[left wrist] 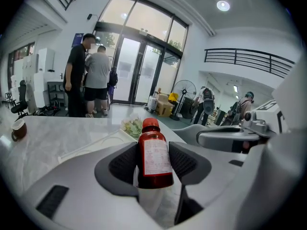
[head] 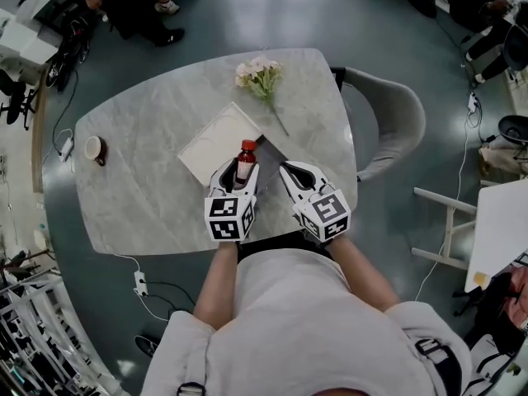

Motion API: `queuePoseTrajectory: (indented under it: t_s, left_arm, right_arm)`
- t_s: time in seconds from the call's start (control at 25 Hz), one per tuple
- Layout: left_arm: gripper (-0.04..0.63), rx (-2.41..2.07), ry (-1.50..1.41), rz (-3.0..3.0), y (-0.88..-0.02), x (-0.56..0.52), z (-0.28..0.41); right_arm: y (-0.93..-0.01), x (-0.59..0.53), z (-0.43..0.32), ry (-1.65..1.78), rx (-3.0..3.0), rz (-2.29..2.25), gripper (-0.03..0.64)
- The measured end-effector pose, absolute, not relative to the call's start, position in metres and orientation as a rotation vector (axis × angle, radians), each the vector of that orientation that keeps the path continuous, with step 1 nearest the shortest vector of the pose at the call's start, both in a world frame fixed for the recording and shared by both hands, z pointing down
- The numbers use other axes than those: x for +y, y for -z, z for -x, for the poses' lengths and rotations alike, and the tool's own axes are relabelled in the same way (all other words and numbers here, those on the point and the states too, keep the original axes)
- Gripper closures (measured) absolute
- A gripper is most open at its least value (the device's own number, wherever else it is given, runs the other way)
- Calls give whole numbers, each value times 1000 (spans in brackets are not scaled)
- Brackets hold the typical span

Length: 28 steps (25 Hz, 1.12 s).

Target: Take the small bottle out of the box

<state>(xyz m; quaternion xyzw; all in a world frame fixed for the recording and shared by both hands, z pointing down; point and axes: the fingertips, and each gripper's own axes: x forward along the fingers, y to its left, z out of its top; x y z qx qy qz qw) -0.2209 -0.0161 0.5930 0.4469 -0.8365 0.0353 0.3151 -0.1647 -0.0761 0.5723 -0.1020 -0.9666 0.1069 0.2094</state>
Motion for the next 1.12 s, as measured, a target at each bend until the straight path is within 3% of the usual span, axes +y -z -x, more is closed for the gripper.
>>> queuePoseTrajectory:
  t_s: [1.12]
  left_arm:
    - [373,-2564,79,-1268,-439,-8,229]
  right_arm:
    - [-444,-99,185,-70,-2969,241,589]
